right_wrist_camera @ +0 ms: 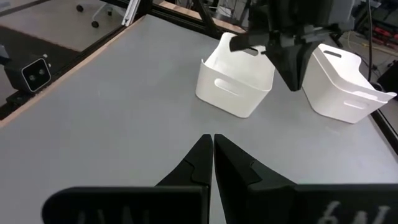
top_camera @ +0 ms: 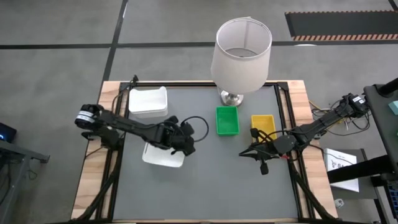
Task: Stack baskets by color
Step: Stack the bottom white bin on the white bins
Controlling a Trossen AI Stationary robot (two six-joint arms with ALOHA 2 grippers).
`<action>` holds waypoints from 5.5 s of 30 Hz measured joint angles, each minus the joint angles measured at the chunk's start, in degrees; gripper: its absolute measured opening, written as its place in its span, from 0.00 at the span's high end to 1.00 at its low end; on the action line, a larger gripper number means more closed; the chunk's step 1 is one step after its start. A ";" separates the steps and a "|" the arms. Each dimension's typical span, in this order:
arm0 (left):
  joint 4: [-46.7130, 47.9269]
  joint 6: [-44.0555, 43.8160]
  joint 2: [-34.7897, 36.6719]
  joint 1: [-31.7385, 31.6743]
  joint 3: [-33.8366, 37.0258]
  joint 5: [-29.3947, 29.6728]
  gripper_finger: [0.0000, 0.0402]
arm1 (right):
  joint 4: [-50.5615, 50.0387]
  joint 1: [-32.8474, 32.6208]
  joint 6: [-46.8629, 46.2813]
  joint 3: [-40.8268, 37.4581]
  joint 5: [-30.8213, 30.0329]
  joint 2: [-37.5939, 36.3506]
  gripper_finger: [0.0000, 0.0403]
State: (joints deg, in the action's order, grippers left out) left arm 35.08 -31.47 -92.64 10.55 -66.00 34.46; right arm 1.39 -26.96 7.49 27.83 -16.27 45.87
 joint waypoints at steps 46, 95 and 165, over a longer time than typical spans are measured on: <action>-12.42 -2.85 0.09 0.08 7.66 -20.88 0.99 | -1.25 0.00 -0.88 0.00 -0.04 0.00 0.98; -6.16 -27.82 7.46 11.82 4.77 -34.68 0.99 | -1.06 -0.02 0.30 0.00 -0.24 0.00 0.98; 8.78 -68.62 1.49 -2.30 8.52 -16.00 0.39 | -7.13 0.00 9.57 0.00 -0.28 -3.58 0.98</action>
State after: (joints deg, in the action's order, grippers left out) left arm 43.86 -100.09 -91.15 8.25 -57.49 18.46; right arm -5.74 -26.96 17.06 27.83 -16.56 42.28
